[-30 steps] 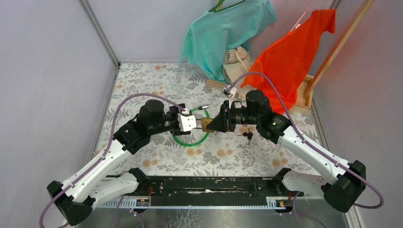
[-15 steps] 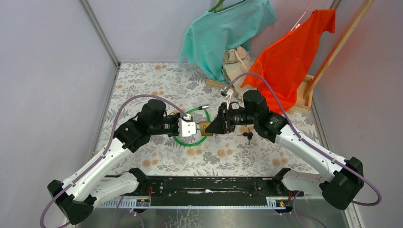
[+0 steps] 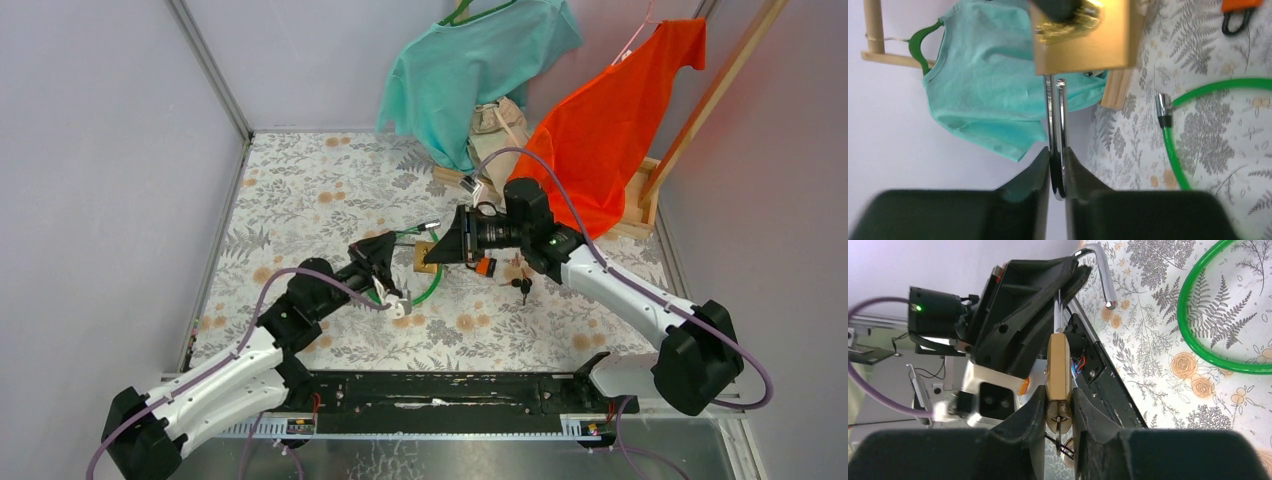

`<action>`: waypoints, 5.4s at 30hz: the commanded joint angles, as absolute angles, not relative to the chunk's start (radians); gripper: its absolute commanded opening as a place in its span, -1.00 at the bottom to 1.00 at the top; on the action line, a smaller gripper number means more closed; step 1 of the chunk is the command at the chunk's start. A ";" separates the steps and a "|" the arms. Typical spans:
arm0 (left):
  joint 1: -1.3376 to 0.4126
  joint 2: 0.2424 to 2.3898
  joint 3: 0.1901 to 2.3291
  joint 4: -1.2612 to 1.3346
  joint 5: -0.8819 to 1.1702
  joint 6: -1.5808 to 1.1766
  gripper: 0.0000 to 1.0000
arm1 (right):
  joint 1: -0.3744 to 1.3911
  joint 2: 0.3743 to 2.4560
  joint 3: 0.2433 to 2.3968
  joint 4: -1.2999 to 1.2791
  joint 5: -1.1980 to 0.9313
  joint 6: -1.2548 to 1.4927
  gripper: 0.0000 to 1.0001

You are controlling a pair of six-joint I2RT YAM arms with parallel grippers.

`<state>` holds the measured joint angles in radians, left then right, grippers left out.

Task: Unlock with the key

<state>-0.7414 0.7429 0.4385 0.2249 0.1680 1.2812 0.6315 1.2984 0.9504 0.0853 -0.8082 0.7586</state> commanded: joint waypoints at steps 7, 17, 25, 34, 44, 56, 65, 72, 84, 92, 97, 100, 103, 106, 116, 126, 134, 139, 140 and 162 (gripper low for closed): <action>-0.753 0.805 0.682 -0.304 0.233 0.970 0.75 | 0.554 1.271 0.940 -0.123 -0.673 0.647 -1.00; -0.639 1.010 0.854 -0.552 0.272 0.672 0.94 | 0.557 1.316 0.868 -0.118 -0.511 0.492 -1.00; -0.529 1.130 0.940 -0.649 0.252 0.595 0.94 | 0.670 1.370 0.799 -0.097 -0.398 0.446 -1.00; -0.447 1.297 1.004 -0.700 0.186 0.532 0.91 | 0.684 1.362 0.667 -0.059 -0.429 0.483 -1.00; -0.442 1.394 0.913 -0.495 0.101 0.499 0.80 | 0.682 1.275 0.594 0.059 -0.618 0.535 -1.00; -0.409 1.649 0.934 -0.276 -0.017 0.465 0.70 | 0.682 1.199 0.581 -0.003 -0.657 0.510 -1.00; -0.316 1.775 1.041 -0.225 -0.029 0.463 0.69 | 0.682 1.283 0.571 -0.003 -0.603 0.481 -1.00; -0.282 1.777 1.074 -0.200 -0.040 0.477 0.69 | 0.682 1.423 0.599 0.054 -0.617 0.483 -1.00; -0.202 1.767 1.058 -0.150 -0.051 0.530 0.69 | 0.683 1.520 0.643 0.048 -0.642 0.512 -0.46; -0.187 1.672 1.070 -0.203 0.030 0.518 0.76 | 0.683 1.400 0.708 -0.107 -0.495 0.460 0.68; -0.187 1.620 1.183 -0.347 0.112 0.474 0.89 | 0.653 1.342 0.828 -0.238 -0.300 0.442 0.93; -0.187 1.604 1.236 -0.399 0.120 0.418 1.00 | 0.590 1.325 0.877 -0.285 -0.172 0.443 0.84; -0.186 1.588 1.277 -0.455 0.145 0.376 1.00 | 0.540 1.350 0.940 -0.365 -0.036 0.413 0.65; -0.187 1.575 1.299 -0.497 0.155 0.346 1.00 | 0.515 1.394 0.983 -0.394 0.070 0.379 0.51; -0.186 1.485 1.260 -0.488 0.064 0.341 1.00 | 0.396 1.528 0.949 -0.327 0.143 0.373 0.36; -0.187 1.522 1.281 -0.541 0.163 0.338 0.96 | 0.371 1.617 0.947 -0.289 0.109 0.354 0.08; -0.187 1.523 1.299 -0.553 0.235 0.312 0.92 | 0.371 1.658 0.942 -0.271 0.126 0.345 -0.26; -0.187 1.521 1.304 -0.569 0.264 0.319 0.92 | 0.370 1.693 0.944 -0.265 0.133 0.338 -0.35; -0.186 1.523 1.306 -0.572 0.268 0.321 0.91 | 0.371 1.696 0.943 -0.263 0.136 0.338 -0.39; -0.310 1.518 1.271 -0.638 0.478 0.287 0.94 | 0.373 1.493 0.932 -0.231 -0.005 0.363 -1.00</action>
<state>-0.2646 1.5185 1.2778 -0.6117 0.3977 0.3084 0.3706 1.5940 0.9230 -0.2581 0.0643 0.3470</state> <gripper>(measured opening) 0.970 0.009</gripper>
